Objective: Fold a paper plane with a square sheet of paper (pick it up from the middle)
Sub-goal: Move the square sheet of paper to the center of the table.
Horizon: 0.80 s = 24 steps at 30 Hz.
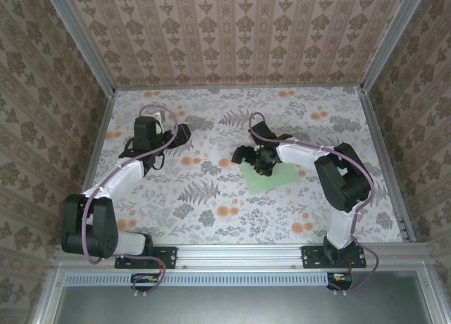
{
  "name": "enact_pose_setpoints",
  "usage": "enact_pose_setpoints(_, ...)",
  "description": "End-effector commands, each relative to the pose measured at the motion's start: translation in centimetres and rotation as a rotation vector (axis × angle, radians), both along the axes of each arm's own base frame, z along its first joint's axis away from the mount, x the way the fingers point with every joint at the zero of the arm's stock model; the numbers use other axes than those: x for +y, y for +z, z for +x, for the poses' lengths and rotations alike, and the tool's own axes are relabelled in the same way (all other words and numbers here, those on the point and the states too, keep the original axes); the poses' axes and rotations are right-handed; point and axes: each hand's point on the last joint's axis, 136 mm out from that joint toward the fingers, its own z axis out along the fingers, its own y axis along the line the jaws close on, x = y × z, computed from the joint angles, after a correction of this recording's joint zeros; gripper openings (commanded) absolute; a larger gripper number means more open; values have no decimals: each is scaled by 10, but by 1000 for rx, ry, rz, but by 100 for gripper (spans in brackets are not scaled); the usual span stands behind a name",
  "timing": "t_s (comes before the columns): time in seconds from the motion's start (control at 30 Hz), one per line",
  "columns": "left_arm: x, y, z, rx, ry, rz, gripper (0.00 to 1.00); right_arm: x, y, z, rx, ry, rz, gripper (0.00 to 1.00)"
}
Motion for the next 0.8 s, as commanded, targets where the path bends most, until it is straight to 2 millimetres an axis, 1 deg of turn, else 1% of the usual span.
enact_pose_setpoints(0.0,-14,4,1,-3,-45,-48,100,-5,9,4,31,-29,-7,98)
enact_pose_setpoints(0.03,-16,3,0,4,-50,-50,100,-7,17,11,-2,-29,-20,98)
enact_pose_setpoints(0.1,-18,0,0,17,-47,-55,100,-16,24,23,-29,-36,-62,98)
enact_pose_setpoints(0.13,-19,-2,-1,25,-44,-60,100,-23,23,28,-29,-44,-83,98)
enact_pose_setpoints(0.27,-21,-9,-4,55,-39,-79,100,-55,9,40,-11,-81,-166,98)
enact_pose_setpoints(0.33,-26,-9,-5,71,-58,-95,100,-65,4,46,-10,-88,-181,98)
enact_pose_setpoints(0.37,-29,-10,-5,82,-73,-103,100,-72,-1,43,18,-87,-199,98)
enact_pose_setpoints(0.5,-40,-16,-6,117,-105,-114,100,-89,-10,41,58,-102,-249,98)
enact_pose_setpoints(0.57,-45,-19,-7,127,-116,-111,100,-98,-14,36,80,-114,-282,98)
enact_pose_setpoints(0.67,-52,-22,-7,136,-125,-108,100,-104,-20,22,110,-137,-296,98)
enact_pose_setpoints(0.77,-58,-27,-9,155,-130,-112,100,-100,-27,0,137,-174,-272,97)
